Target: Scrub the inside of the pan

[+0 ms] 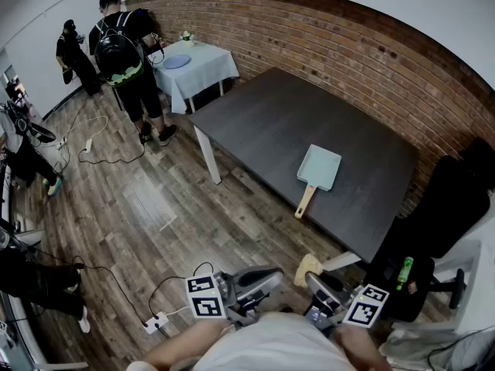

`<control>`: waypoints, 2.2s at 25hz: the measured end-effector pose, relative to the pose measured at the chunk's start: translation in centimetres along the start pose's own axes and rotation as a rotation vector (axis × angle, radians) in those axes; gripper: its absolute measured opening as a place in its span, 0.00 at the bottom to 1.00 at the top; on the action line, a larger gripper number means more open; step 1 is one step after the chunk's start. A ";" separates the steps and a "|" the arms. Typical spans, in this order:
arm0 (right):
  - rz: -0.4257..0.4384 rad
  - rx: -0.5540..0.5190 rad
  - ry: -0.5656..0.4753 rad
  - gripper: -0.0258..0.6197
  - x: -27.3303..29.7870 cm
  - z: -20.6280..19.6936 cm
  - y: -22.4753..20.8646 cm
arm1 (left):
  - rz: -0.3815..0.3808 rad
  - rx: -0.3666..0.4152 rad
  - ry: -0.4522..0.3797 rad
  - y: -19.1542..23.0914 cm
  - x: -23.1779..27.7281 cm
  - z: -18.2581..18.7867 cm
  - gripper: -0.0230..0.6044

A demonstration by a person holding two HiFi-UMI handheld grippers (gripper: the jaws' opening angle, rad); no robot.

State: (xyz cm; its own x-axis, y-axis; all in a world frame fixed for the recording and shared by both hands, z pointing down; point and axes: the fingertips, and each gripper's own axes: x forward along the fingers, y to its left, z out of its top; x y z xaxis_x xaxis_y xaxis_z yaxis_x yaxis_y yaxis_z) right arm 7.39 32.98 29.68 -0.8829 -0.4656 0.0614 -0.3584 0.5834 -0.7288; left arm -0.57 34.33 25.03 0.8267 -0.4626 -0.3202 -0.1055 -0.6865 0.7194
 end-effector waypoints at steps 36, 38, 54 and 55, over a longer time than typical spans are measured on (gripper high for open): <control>0.071 0.112 0.026 0.13 -5.5 3.6 -6.1 | 0.069 -0.045 -0.018 2.3 8.0 -3.9 0.05; 0.067 0.133 0.028 0.13 -5.8 3.6 -6.8 | 0.076 -0.057 -0.021 2.6 8.3 -4.2 0.05; -0.073 0.153 -0.017 0.13 0.6 7.5 -13.6 | 0.143 -0.019 -0.002 12.7 7.4 3.4 0.06; -0.086 0.150 -0.014 0.13 1.6 7.9 -14.0 | 0.144 -0.024 0.008 13.9 7.3 4.3 0.06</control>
State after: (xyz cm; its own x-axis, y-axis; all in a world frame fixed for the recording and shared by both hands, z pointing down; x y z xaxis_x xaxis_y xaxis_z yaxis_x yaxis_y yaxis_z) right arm 13.40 18.83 34.60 -0.8460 -0.5198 0.1192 -0.3825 0.4356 -0.8148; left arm 1.66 19.02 30.03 0.8087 -0.5503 -0.2077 -0.2097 -0.5997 0.7723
